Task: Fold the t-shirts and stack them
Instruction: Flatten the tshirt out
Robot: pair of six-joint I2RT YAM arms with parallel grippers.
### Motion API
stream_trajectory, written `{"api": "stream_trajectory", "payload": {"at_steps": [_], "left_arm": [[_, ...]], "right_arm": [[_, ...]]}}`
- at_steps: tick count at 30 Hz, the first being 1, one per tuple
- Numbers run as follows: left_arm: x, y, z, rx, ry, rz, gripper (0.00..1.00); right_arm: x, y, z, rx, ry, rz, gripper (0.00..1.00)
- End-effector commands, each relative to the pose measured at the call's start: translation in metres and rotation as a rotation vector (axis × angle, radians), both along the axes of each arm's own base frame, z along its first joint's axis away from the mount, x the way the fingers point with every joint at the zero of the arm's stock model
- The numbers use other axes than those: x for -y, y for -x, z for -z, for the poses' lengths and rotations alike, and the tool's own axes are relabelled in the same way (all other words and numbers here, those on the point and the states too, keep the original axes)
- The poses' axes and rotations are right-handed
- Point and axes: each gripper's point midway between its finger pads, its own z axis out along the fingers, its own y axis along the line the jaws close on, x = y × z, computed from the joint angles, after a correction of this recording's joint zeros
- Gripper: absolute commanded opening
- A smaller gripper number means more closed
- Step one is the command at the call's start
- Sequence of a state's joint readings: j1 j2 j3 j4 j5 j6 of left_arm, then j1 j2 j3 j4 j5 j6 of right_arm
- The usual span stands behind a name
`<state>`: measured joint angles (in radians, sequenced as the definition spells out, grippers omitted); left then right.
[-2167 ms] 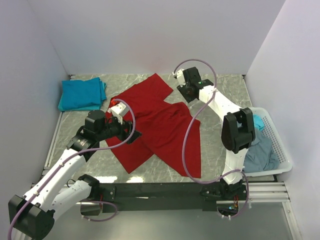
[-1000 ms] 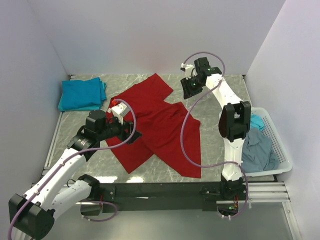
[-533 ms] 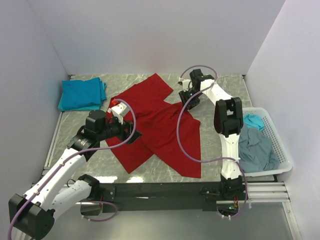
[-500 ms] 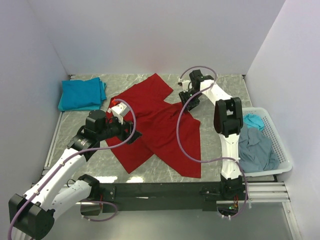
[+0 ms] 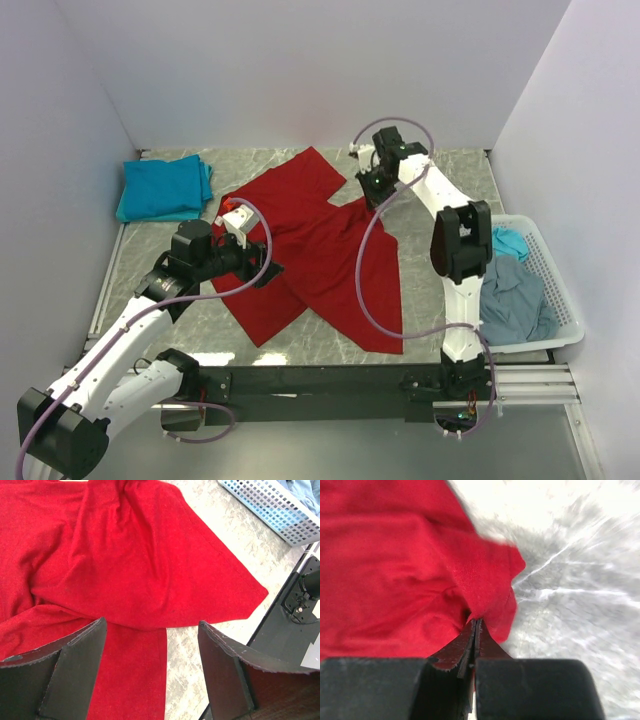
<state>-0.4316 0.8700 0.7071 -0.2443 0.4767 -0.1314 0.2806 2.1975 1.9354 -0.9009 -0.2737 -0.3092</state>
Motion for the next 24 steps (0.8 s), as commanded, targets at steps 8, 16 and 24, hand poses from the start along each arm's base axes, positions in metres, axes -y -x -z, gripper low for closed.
{"api": "stream_trajectory", "payload": {"at_steps": [8, 16, 24], "left_arm": [[0.001, -0.002, -0.012, 0.063, 0.011, 0.009, 0.79], [0.001, -0.003, -0.014, 0.066, 0.007, 0.005, 0.79], [-0.010, -0.004, -0.027, 0.137, 0.013, -0.055, 0.79]], "right_arm": [[-0.045, 0.007, -0.079, 0.272, 0.028, -0.110, 0.00], [-0.128, 0.128, -0.055, 0.289, 0.087, -0.543, 0.00], [-0.128, 0.153, -0.029, 0.169, 0.080, -0.601, 0.52]]}}
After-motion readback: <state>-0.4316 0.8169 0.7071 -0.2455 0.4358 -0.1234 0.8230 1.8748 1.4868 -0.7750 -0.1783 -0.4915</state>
